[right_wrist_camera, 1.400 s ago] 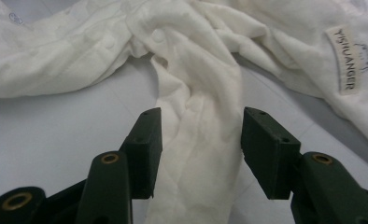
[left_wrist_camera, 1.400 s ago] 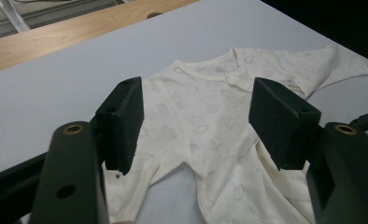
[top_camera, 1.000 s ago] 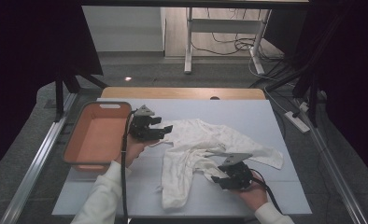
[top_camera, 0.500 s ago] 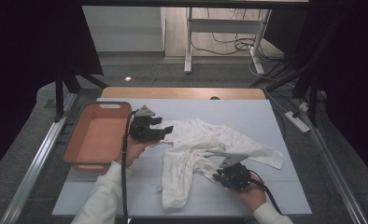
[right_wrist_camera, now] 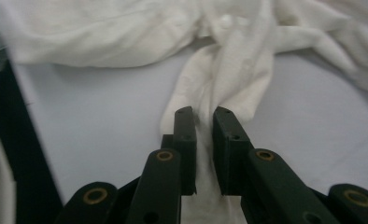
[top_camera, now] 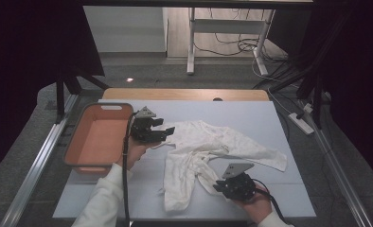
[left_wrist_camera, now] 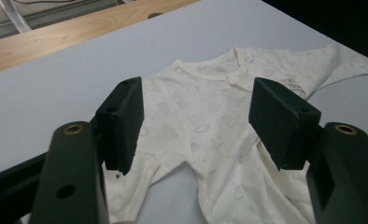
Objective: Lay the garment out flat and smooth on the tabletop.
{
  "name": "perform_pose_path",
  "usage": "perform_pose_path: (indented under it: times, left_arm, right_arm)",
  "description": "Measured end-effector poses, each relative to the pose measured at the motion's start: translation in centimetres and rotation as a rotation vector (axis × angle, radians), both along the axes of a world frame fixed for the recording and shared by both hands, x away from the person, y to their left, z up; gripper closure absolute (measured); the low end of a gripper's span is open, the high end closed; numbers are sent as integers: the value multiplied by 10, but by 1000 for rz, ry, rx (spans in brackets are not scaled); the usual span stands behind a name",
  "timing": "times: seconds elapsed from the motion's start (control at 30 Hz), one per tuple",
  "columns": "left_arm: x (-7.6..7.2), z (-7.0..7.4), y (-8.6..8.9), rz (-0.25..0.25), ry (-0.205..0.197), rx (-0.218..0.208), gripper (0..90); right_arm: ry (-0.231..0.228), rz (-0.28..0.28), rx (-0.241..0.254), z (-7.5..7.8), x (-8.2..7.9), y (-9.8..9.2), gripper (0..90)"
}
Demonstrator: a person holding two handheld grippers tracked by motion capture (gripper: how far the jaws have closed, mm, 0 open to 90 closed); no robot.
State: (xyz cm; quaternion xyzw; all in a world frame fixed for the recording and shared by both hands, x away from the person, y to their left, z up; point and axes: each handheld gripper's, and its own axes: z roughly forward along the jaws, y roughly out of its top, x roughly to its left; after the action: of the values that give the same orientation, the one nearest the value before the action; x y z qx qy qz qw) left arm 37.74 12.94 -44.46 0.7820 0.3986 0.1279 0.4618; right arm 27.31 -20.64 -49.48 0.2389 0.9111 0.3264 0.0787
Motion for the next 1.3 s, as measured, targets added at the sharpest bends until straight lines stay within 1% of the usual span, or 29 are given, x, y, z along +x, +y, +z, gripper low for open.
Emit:
perform_pose_path:
  times: [0.1, 0.17, 0.2, 0.3, 0.37, 0.4, 0.43, 0.47, 0.53, 0.57, 0.6, 0.63, 0.7, 0.77, 0.83, 0.97, 1.03, 1.1, 1.17, 1.23, 1.3]
  left_arm:
    - [0, 0, 1, 1, 0, -2, 359]
    - [0, 1, 1, 0, -1, 0, 358]
    - [-1, 1, 1, 0, -2, -1, 358]
    - [-1, 1, 2, -2, -2, 0, 358]
    - [-1, 1, 2, -2, -1, -1, 358]
    - [-1, 1, 1, -3, -1, -1, 358]
    - [-1, 1, 1, -4, -1, -1, 357]
    - [-1, 1, 1, -3, -2, -2, 356]
    - [-1, 1, 1, -1, -2, -8, 356]
    - [-1, 1, 1, -2, -2, -5, 356]
    - [0, 0, 1, -3, -1, -4, 356]
    - [0, 0, 1, -3, -1, -5, 356]
    - [-1, 1, 0, -4, -2, -4, 356]
    - [-1, 1, 0, -6, -5, -2, 356]
    - [-1, 1, -1, -7, -5, -1, 356]
    - [-1, 1, 0, -5, -3, 0, 355]
    - [-1, 1, 0, -5, -4, 0, 355]
    - [-1, 1, 0, -6, -4, 0, 355]
    - [0, 0, 0, -5, -3, 0, 355]
    - [0, 0, 0, -3, -2, -1, 355]
    - [0, 0, 0, -1, -2, -2, 355]
  right_arm:
    - [22, 30, -2, -2, -9, 6, 799]
    - [38, 63, 24, -1, -16, 10, 799]
    - [42, 68, 31, 0, -18, 12, 799]
    - [40, 98, 49, 2, -24, 14, 794]
    - [43, 101, 48, 1, -25, 14, 761]
    - [41, 104, 50, 1, -25, 14, 716]
    - [30, 97, 58, 1, -24, 13, 646]
    - [22, 84, 71, 3, -23, 11, 610]
    - [-6, 65, 121, 9, -21, 5, 587]
    - [-24, 45, 140, 12, -19, 2, 567]
    - [-35, 26, 147, 14, -17, -1, 556]
    - [-49, -6, 159, 16, -13, -6, 541]
    - [-54, -49, 173, 15, -6, -13, 532]
    - [-41, -90, 155, 10, 1, -18, 530]
    - [-35, -113, 126, 4, 6, -20, 530]
    - [-43, -121, 67, -7, 15, -13, 530]
    - [-40, -124, 55, -12, 20, -9, 528]
    - [-28, -123, 57, -15, 23, -5, 519]
    - [-14, -109, 72, -16, 23, 1, 513]
    - [-16, -86, 67, -16, 20, 8, 508]
    - [-24, -68, 52, -16, 15, 15, 504]
